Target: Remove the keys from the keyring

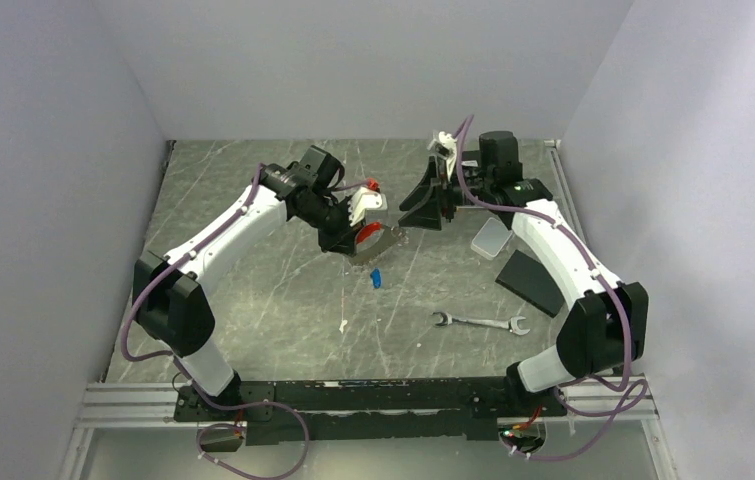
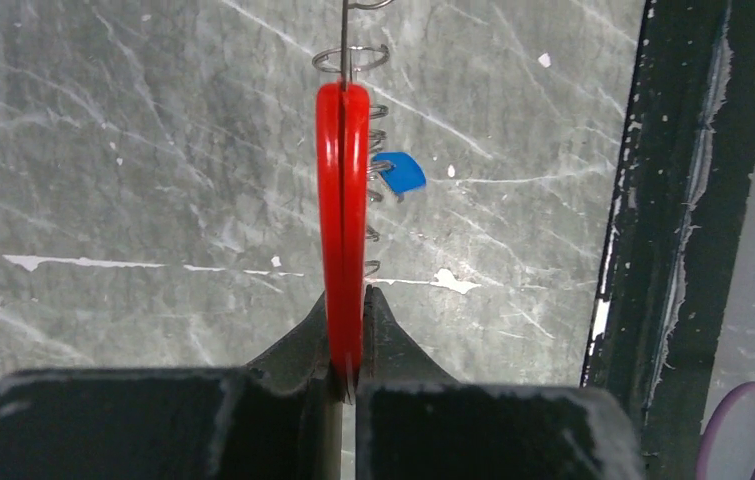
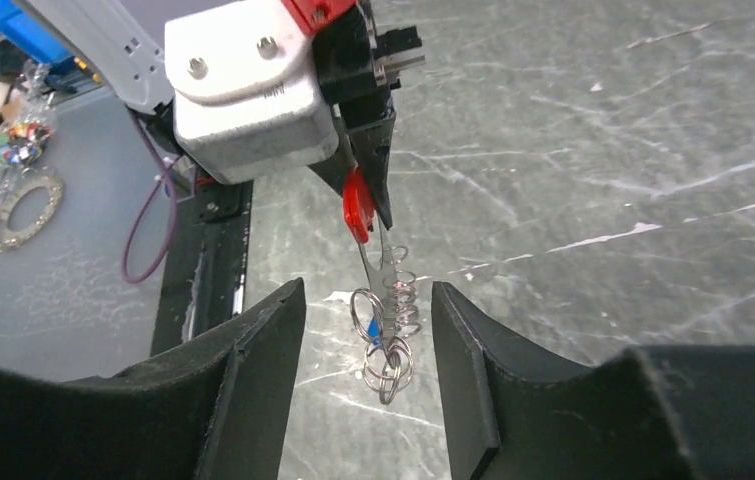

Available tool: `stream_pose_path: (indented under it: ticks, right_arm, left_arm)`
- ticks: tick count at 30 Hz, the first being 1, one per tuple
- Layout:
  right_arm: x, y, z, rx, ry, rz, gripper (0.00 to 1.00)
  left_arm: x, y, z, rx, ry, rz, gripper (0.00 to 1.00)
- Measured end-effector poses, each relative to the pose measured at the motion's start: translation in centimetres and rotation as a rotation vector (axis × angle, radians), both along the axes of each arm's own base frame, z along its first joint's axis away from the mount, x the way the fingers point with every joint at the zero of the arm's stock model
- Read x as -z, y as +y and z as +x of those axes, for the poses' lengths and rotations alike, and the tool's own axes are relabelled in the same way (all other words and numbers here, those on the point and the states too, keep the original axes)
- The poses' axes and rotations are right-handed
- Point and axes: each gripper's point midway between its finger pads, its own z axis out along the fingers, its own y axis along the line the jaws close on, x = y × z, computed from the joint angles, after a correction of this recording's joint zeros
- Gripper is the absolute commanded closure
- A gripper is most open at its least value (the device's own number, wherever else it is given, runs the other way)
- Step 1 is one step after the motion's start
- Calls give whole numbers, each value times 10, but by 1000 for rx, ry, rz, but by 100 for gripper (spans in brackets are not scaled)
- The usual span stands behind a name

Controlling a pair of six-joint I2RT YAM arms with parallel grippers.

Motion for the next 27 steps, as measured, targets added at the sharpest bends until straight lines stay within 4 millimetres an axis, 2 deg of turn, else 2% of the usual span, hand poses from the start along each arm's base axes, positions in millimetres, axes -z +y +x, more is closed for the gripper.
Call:
stream_pose_path:
  ticks: [7,14,20,22,25,26,27]
  right_arm:
    - [20,8,-9,-23,64,-11,50]
    - [26,26,-16,-67,98,-8,52]
    - [30,39,-24,-105,120,-9,62]
    - [31,43,-26,-113,124,-8,68]
    - [32,46,-27,-119,129,-6,92]
    - [32,47,-28,-120,135,-5,100]
    - [32,47,-28,-122,142,-4,100]
  left_arm:
    - [-4,-4,-9,24,37,-33,100]
    - [-6,-6,-13,34,55,-47,100]
    - [-9,-8,-14,41,59,-61,100]
    - [-9,-9,-15,43,62,-65,100]
    - [-10,-9,-15,46,65,-70,99]
    - [-10,-9,-15,45,66,-71,95]
    - [-10,-9,-15,38,71,-71,85]
